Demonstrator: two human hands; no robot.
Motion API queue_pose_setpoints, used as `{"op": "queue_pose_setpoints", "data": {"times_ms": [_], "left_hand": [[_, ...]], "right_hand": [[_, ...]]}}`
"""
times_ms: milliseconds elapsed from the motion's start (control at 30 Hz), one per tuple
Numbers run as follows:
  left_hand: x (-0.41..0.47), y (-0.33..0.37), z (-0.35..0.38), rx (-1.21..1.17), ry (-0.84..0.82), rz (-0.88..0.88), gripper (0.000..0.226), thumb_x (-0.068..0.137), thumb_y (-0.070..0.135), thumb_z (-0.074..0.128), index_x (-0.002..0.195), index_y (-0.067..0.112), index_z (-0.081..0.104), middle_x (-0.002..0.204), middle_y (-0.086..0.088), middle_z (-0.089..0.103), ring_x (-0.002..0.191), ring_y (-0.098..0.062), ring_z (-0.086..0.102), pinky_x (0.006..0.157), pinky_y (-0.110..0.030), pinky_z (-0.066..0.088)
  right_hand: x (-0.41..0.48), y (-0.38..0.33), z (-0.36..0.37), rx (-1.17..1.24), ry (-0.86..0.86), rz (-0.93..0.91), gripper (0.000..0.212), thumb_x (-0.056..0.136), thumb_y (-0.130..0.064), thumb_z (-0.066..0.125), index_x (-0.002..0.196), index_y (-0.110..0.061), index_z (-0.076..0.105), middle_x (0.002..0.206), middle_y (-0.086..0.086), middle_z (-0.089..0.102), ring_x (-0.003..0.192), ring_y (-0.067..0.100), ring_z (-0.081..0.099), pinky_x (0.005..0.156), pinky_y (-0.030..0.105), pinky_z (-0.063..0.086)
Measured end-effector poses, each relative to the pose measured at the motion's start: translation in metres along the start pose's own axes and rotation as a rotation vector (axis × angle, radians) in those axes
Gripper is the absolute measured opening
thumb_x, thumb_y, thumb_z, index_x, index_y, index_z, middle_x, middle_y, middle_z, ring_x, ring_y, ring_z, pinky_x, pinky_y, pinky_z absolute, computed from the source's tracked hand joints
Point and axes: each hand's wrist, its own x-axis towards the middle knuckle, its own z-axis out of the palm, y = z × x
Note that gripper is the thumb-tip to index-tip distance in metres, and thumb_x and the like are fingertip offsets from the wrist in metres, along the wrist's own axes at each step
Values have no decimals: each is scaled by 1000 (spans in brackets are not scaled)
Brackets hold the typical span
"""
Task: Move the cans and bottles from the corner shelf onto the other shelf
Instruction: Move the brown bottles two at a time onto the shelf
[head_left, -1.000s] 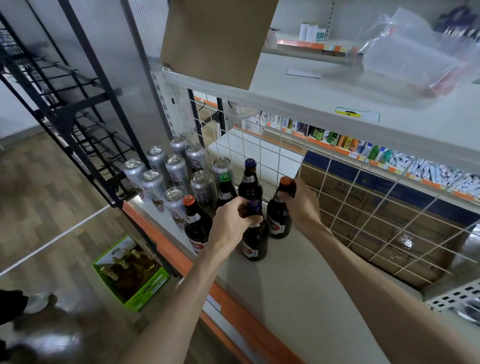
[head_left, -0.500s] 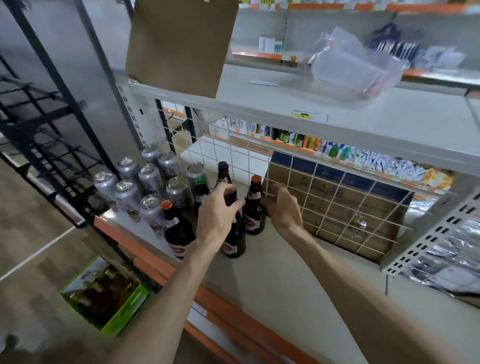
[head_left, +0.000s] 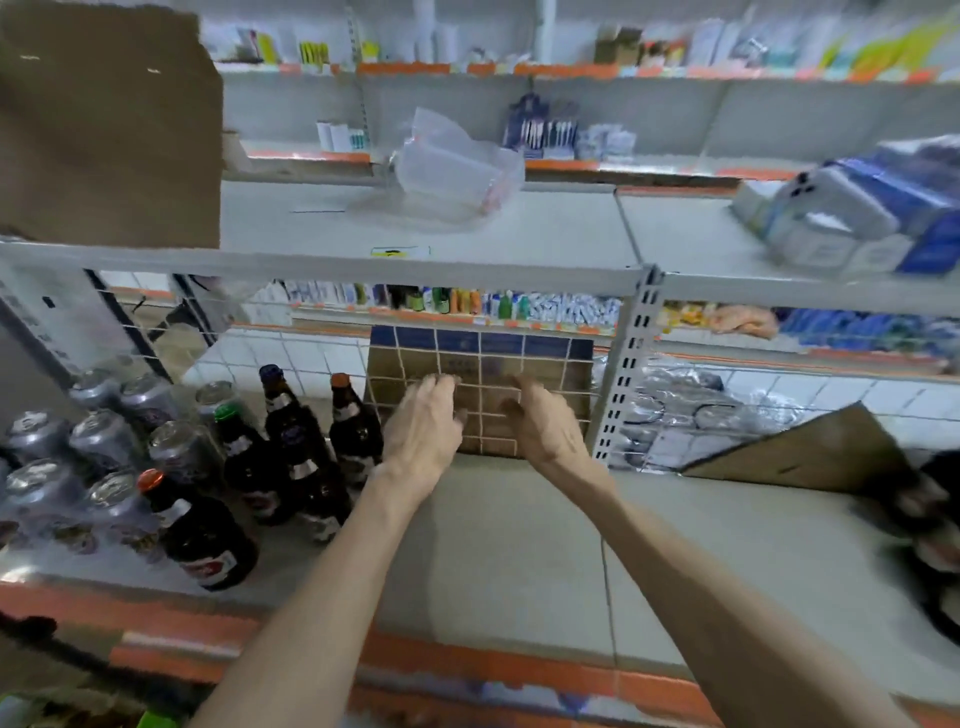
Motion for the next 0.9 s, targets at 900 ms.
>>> {"op": "queue_pose_setpoints", "data": {"times_ms": [900], "left_hand": [[-63,414,197,-120,-317,577,30,94,33,62,120,19,60,122,-3,61,117,-27,59,95,-45,49]], "right_hand": [[-181,317,-269,-32,405,457,29,94,-30,56,119,-15,55,118,7,66,111,30,59,89,42,49]]}}
